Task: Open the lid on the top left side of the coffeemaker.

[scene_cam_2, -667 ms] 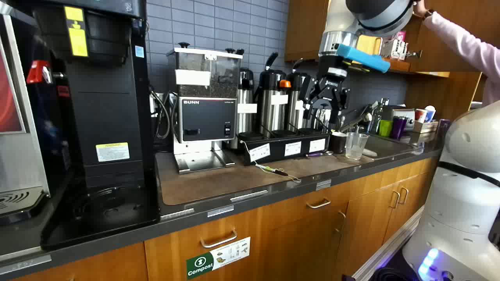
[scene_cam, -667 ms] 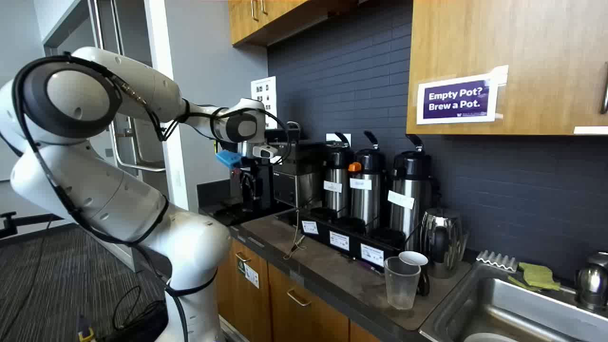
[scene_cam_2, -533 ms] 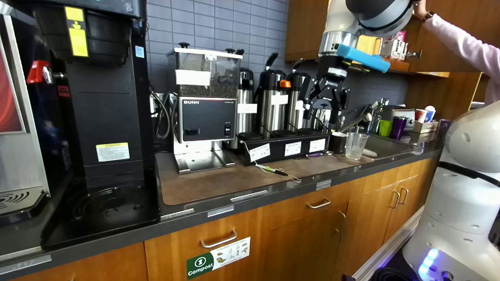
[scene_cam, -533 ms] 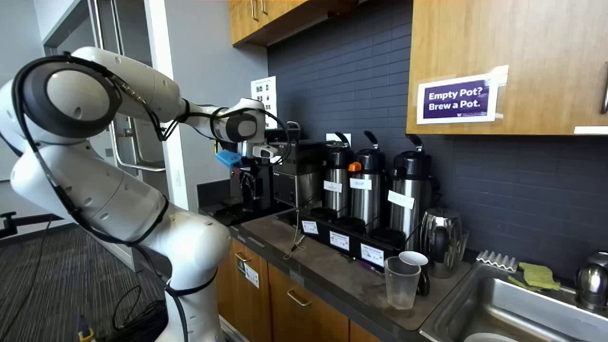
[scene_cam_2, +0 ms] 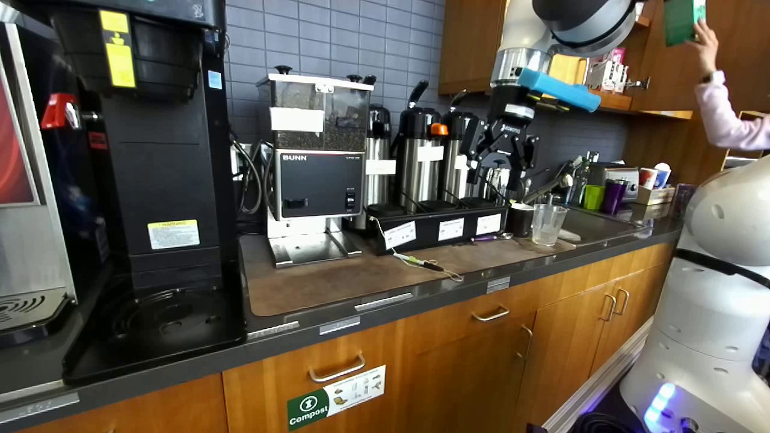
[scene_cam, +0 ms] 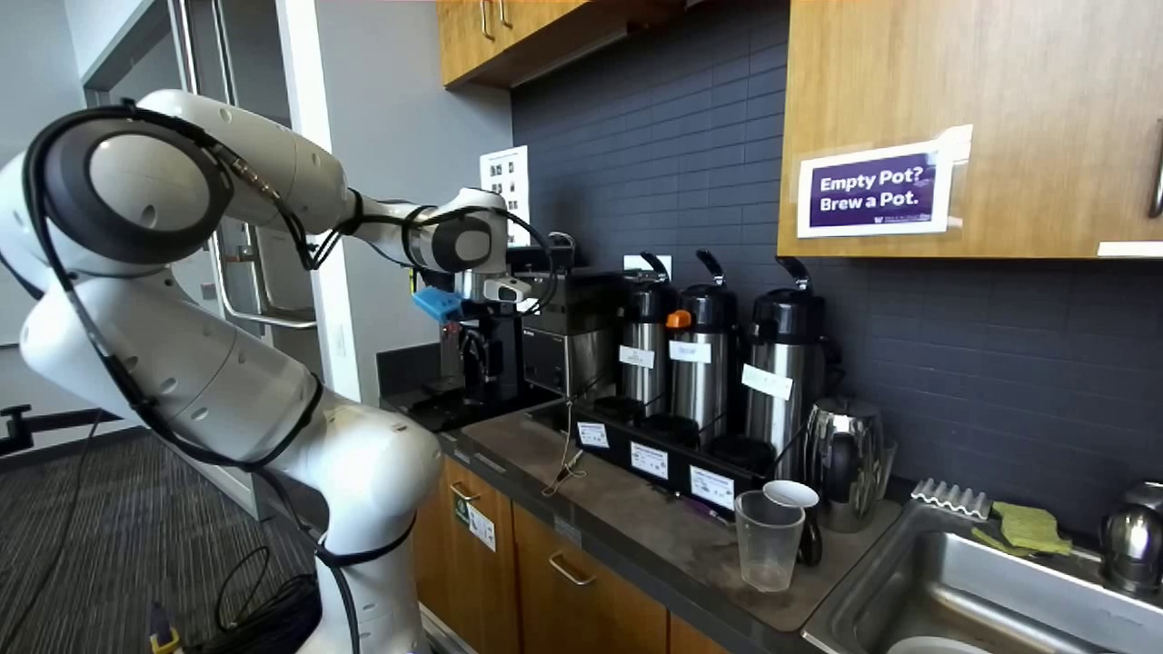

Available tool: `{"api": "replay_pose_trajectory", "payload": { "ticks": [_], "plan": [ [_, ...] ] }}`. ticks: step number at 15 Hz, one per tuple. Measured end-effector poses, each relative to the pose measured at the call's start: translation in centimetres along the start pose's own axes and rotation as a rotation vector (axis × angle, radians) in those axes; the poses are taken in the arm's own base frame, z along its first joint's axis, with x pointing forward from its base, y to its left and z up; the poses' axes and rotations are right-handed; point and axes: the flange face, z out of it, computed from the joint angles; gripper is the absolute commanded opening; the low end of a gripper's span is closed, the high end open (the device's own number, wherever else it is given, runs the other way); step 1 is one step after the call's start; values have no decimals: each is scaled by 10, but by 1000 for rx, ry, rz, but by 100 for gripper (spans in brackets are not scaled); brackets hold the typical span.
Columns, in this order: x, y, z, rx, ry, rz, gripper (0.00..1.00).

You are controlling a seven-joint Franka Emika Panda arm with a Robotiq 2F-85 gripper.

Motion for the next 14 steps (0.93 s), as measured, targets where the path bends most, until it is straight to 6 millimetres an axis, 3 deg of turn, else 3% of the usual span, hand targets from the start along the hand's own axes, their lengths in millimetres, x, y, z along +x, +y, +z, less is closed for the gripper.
{"api": "replay_pose_trajectory", "payload": {
  "ticks": [14],
  "plan": [
    [4, -16, -4, -10, 18, -39, 100]
  ]
}}
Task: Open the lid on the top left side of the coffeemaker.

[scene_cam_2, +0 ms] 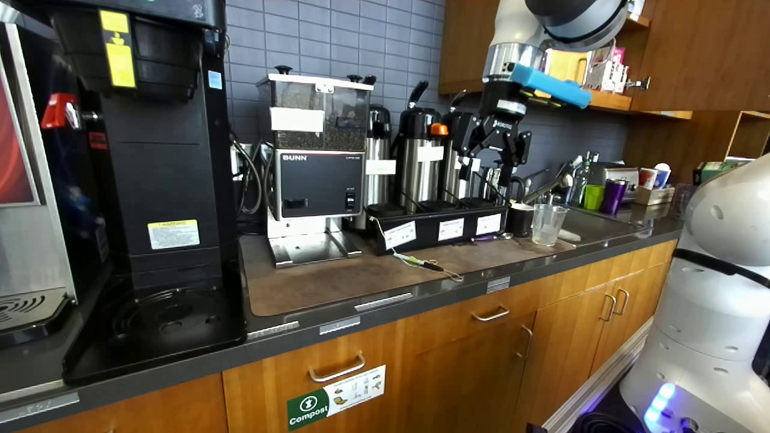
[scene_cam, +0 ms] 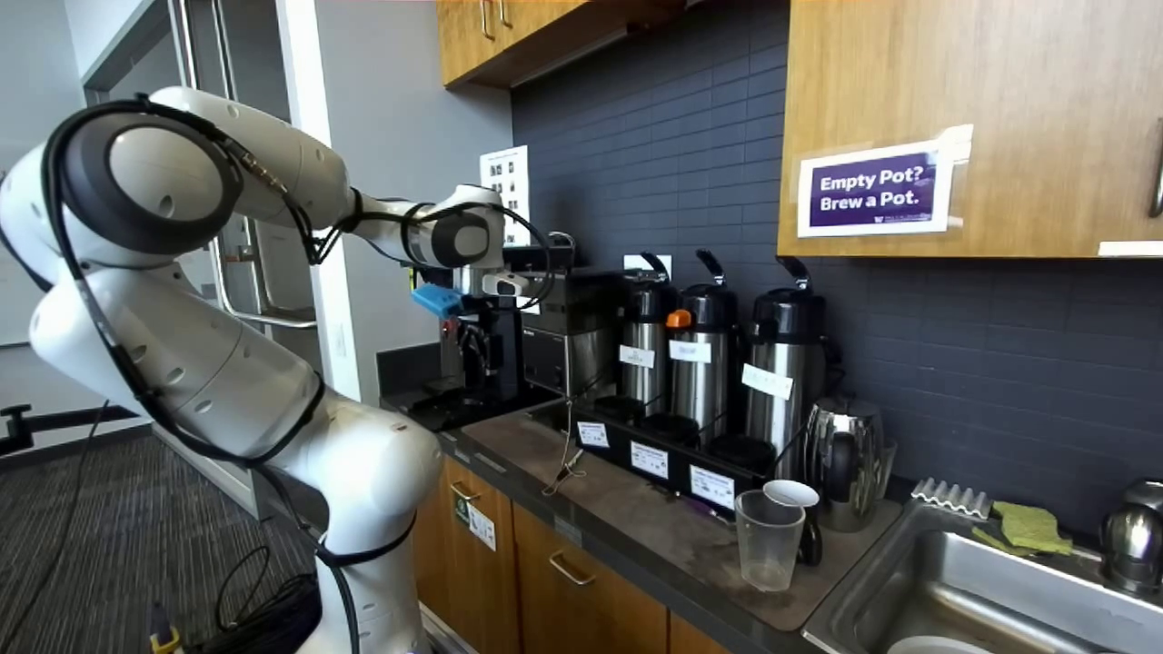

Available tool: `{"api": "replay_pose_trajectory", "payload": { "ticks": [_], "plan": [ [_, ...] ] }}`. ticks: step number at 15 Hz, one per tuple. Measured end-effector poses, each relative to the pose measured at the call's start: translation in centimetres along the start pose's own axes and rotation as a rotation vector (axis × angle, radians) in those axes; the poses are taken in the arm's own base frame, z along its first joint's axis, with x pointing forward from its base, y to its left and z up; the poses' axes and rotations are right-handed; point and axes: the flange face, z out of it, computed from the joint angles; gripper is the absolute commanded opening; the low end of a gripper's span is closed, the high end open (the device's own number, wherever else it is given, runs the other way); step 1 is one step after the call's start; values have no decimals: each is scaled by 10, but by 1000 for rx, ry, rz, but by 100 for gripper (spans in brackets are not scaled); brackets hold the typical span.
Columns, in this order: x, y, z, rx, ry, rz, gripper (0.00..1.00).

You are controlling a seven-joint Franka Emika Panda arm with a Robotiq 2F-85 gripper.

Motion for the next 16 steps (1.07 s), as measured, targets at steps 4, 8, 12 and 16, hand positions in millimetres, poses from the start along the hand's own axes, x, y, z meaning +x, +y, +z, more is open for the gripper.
{"api": "replay_pose_trajectory", "payload": {
  "ticks": [4, 8, 12, 16],
  "plan": [
    [10, -12, -11, 7, 26, -29, 100],
    [22, -32, -33, 20, 61, -68, 100],
    [33, -52, -53, 21, 92, -113, 100],
    [44, -73, -72, -2, 133, -163, 100]
  ]
}}
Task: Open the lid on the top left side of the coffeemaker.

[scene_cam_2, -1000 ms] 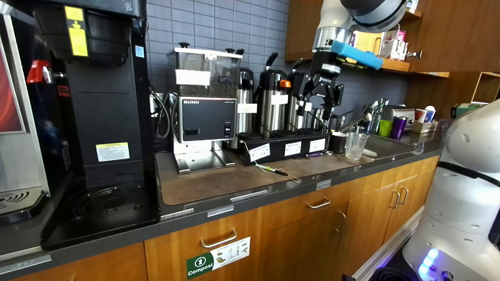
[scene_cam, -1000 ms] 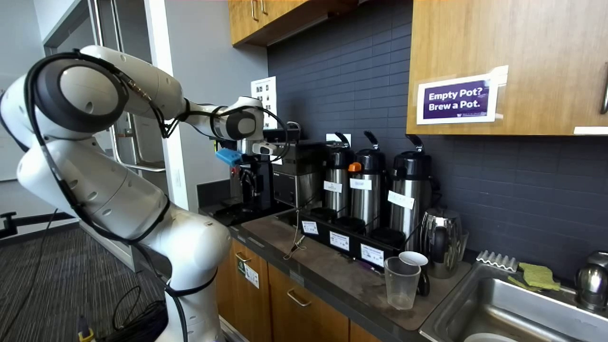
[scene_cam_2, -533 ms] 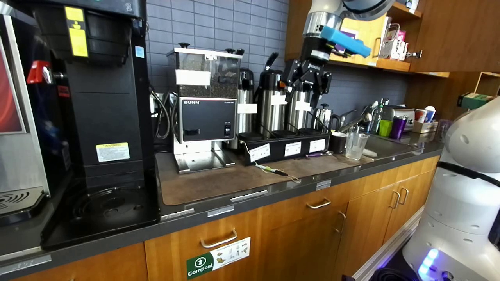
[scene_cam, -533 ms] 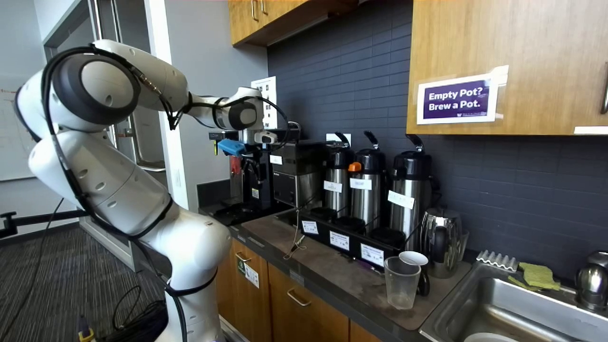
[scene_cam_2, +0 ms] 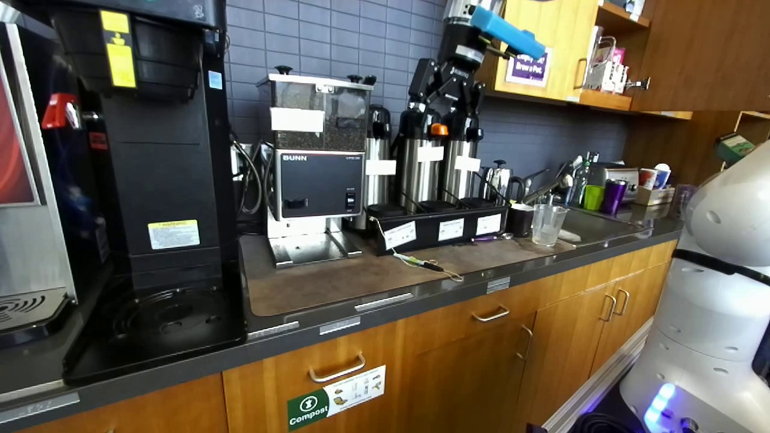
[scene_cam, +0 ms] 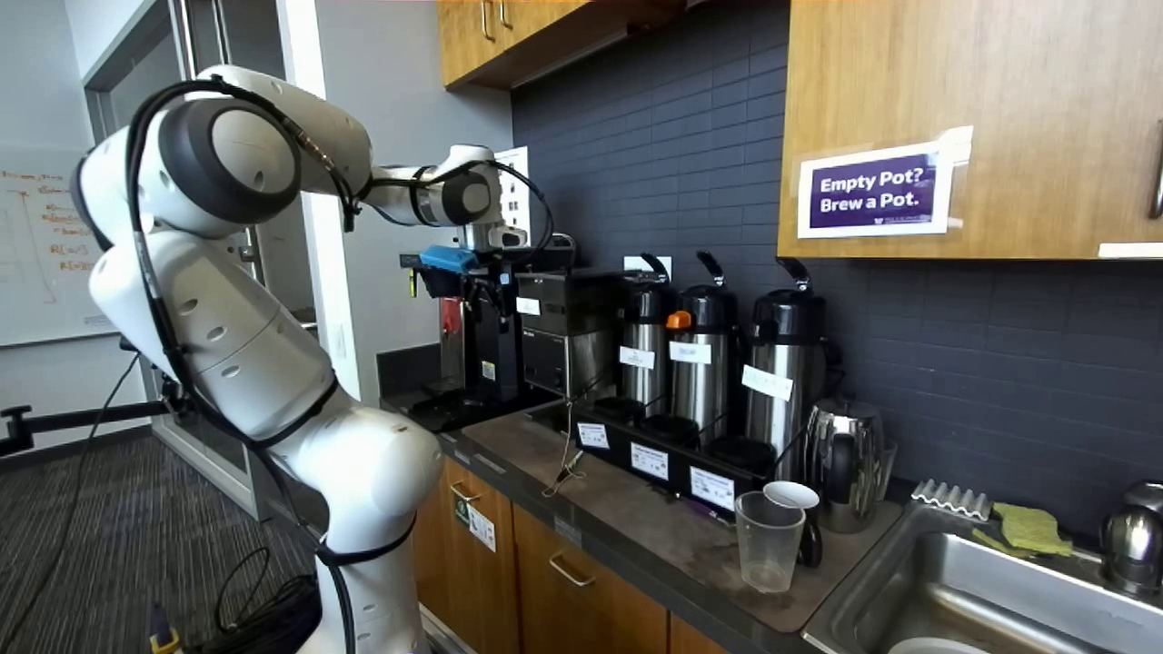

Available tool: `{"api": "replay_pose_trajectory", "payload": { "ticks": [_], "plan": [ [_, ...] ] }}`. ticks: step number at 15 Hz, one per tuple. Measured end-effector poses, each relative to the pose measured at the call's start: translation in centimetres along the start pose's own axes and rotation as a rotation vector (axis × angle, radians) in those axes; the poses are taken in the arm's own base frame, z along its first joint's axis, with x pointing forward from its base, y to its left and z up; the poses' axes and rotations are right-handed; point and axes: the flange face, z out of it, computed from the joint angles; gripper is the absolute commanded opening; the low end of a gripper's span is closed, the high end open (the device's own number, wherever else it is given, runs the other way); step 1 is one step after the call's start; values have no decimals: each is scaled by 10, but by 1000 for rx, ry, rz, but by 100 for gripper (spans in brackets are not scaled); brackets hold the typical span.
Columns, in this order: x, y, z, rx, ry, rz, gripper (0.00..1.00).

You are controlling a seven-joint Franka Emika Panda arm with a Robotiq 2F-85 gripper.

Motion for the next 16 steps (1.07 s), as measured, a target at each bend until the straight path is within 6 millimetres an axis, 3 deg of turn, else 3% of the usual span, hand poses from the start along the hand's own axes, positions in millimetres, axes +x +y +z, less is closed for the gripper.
{"api": "replay_pose_trajectory", "payload": {
  "ticks": [16],
  "plan": [
    [66, -66, -17, -12, 23, -129, 100]
  ]
}}
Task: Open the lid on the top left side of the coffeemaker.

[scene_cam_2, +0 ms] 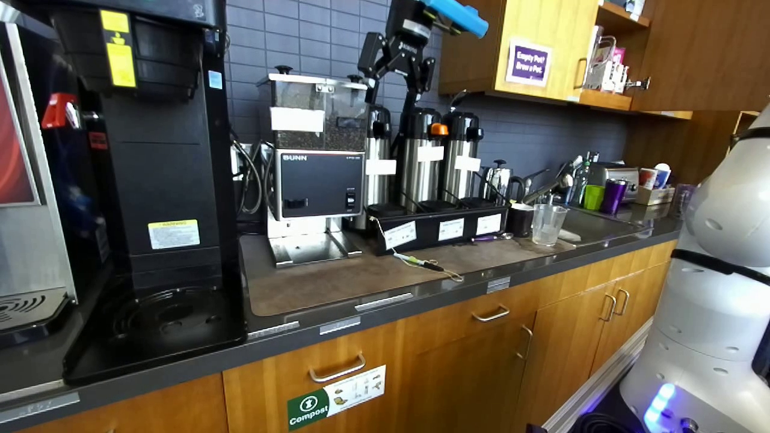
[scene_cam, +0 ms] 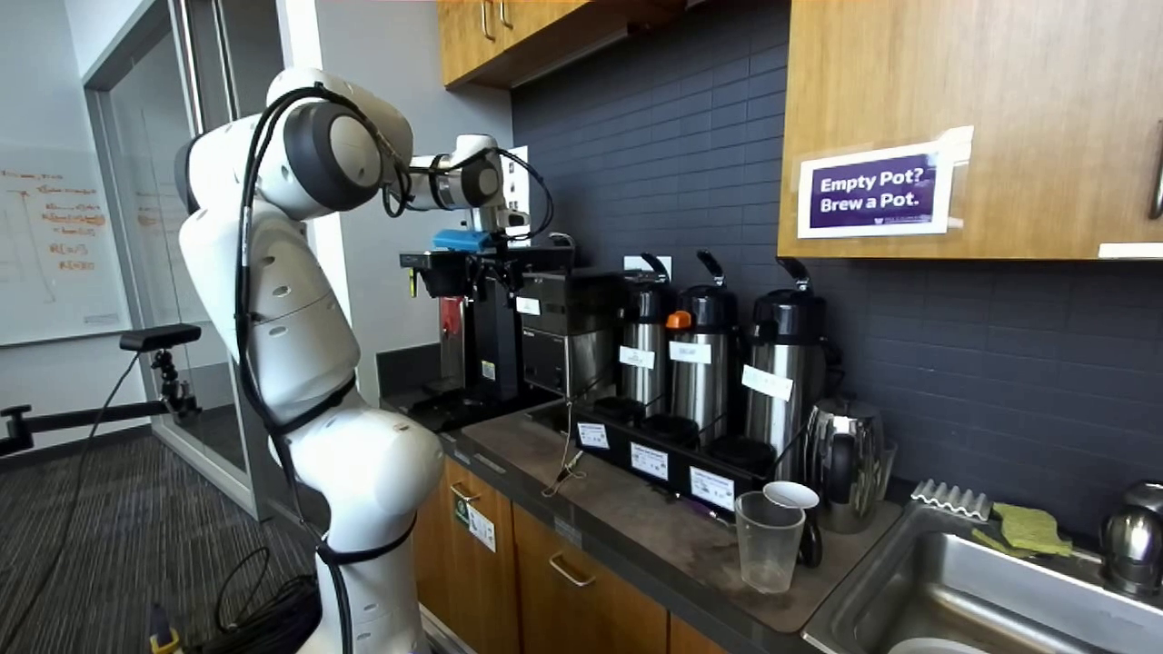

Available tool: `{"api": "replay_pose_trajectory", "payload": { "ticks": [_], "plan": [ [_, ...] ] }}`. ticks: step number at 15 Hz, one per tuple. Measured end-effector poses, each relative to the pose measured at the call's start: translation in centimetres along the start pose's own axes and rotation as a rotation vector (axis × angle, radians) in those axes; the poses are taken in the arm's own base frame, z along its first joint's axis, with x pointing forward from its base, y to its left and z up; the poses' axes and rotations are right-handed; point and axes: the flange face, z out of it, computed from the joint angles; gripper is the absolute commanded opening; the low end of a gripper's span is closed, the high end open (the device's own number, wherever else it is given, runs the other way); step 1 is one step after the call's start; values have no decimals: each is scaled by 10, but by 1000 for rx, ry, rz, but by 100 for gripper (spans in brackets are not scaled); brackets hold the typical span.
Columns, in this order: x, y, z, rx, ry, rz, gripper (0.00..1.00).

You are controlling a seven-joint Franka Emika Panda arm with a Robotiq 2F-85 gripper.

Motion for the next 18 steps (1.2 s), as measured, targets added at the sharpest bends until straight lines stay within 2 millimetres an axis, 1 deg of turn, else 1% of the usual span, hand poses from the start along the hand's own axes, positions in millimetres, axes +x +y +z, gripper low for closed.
{"api": "replay_pose_trajectory", "payload": {
  "ticks": [3, 10, 14, 18],
  "plan": [
    [11, -6, -6, -6, -23, -14, 100],
    [34, -23, -38, -63, -38, -72, 100],
    [49, -29, -51, -83, -61, -88, 100],
    [59, -37, -61, -87, -80, -105, 100]
  ]
}}
